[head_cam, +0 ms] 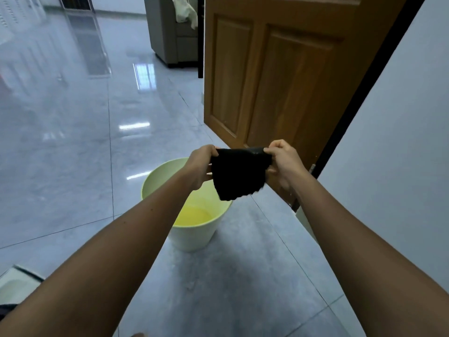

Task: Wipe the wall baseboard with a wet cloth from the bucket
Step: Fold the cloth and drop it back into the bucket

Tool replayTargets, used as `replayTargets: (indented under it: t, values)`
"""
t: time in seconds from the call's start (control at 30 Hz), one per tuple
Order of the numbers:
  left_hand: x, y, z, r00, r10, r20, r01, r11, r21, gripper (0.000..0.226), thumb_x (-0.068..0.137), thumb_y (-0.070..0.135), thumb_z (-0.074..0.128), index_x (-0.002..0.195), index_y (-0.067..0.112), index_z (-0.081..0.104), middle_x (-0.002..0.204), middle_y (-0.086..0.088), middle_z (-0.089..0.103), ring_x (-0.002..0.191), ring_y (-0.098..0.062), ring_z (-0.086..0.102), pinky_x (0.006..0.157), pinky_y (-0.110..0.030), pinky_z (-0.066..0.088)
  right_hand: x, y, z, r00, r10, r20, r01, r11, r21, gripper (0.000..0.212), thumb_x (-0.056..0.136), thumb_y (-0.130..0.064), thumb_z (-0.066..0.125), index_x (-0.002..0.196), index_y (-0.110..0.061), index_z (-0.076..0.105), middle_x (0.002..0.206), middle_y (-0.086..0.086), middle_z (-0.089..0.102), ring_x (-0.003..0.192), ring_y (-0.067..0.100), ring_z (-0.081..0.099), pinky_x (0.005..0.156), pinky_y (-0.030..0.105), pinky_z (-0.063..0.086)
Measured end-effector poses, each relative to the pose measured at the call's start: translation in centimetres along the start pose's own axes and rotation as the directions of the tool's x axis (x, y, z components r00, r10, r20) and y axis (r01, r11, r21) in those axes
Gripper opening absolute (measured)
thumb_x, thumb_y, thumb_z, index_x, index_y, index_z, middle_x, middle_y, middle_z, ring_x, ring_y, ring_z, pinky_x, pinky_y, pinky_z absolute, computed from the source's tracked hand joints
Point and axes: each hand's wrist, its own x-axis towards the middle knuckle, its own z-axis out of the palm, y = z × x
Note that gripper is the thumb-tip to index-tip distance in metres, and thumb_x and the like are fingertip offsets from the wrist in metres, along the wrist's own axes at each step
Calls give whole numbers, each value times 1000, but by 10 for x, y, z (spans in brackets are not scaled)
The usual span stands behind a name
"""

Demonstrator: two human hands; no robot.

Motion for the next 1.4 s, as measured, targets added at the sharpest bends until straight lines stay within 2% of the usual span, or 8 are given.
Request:
replayTargets:
  t: [0.27,0.47,0.63,0.83,0.93,1.13,1.23,1.4]
  values:
    - [43,8,7,965,259,-47,-256,965,61,28,89,3,37,87,20,59,80,-2,58,74,-17,55,69,-30,47,30,-11,4,970,-219,-105,211,974,-82,14,93,-7,54,84,-18,50,92,2,60,86,12,56,73,23,51]
    - [43,-44,2,934,355,-21,-335,898,283,20,92,8,41,100,17,57,85,3,63,78,-10,60,73,-27,49,21,46,5,974,-191,-119,185,981,-62,19,93,-5,53,83,-21,49,95,4,60,92,16,58,75,24,51]
    - [36,-107,-12,947,322,-17,-286,862,418,20,95,13,41,106,21,55,98,-8,67,74,-18,57,63,-25,45,3,114,15,999,-35,-38,31,994,-101,17,95,-7,51,84,-19,49,93,4,58,90,17,55,78,31,50]
    - [42,-118,1,915,340,-217,-224,876,428,22,97,14,33,113,17,49,85,-9,57,66,-21,54,45,-19,41,20,116,39,994,47,-97,-54,996,-67,8,99,-10,43,101,-15,49,102,3,55,92,16,53,54,13,44]
    - [57,-127,8,910,330,-250,-182,861,474,25,95,11,31,110,17,50,80,-7,55,69,-24,54,58,-35,49,33,130,55,978,102,-184,-118,990,-77,13,99,-10,38,103,-17,49,102,2,54,94,19,54,62,22,48]
    - [100,-163,3,995,-29,-101,75,868,490,23,94,11,32,102,17,53,65,-6,49,51,-18,40,41,-22,33,40,188,95,942,288,-172,-294,956,-10,12,96,-19,41,99,-18,52,89,-1,59,82,19,60,62,34,53]
    - [100,-149,5,991,-9,-131,91,768,634,21,95,13,37,109,15,53,90,-17,63,73,-28,56,64,-39,48,43,175,89,916,402,-21,-401,910,-107,12,93,-22,47,104,-19,53,104,7,64,84,24,61,60,29,48]
    - [93,-46,13,998,53,-45,23,367,930,43,97,23,40,138,12,39,142,-14,45,127,-34,45,101,-42,36,71,62,39,960,272,66,-169,752,-637,47,97,-19,33,144,-15,38,150,4,37,136,25,34,107,39,35]
